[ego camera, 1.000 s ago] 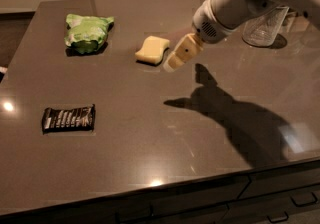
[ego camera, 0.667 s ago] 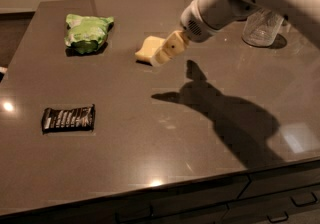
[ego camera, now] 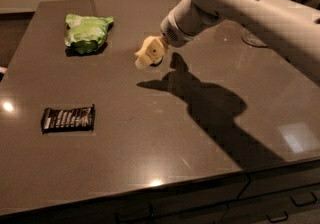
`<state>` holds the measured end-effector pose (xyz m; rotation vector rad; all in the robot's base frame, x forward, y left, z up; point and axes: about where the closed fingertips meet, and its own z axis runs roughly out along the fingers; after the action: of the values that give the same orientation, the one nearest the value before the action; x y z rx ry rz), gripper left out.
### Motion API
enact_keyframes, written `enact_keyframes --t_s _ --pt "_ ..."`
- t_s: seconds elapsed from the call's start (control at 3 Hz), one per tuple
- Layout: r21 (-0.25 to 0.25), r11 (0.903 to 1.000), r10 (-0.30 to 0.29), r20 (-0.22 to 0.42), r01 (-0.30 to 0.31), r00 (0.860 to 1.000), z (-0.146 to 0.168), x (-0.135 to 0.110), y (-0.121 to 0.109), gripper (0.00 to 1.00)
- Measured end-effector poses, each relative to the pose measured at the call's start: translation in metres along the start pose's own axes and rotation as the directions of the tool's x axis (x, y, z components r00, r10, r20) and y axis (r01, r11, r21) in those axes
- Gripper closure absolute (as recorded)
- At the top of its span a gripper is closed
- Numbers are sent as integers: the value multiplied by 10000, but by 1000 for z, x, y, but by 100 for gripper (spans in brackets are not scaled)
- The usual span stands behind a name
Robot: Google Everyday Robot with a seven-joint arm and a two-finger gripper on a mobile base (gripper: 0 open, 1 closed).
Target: Move sponge near rxbar chocolate
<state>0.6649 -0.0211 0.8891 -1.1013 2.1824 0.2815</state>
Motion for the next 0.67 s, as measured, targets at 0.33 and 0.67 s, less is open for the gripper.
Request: enact_keyframes --t_s 0.33,0.67 --pt "-9 10000 77 -144 -77 9999 28 -1 -7 0" --pt "-69 9998 168 -272 -170 9995 44 1 -10 0"
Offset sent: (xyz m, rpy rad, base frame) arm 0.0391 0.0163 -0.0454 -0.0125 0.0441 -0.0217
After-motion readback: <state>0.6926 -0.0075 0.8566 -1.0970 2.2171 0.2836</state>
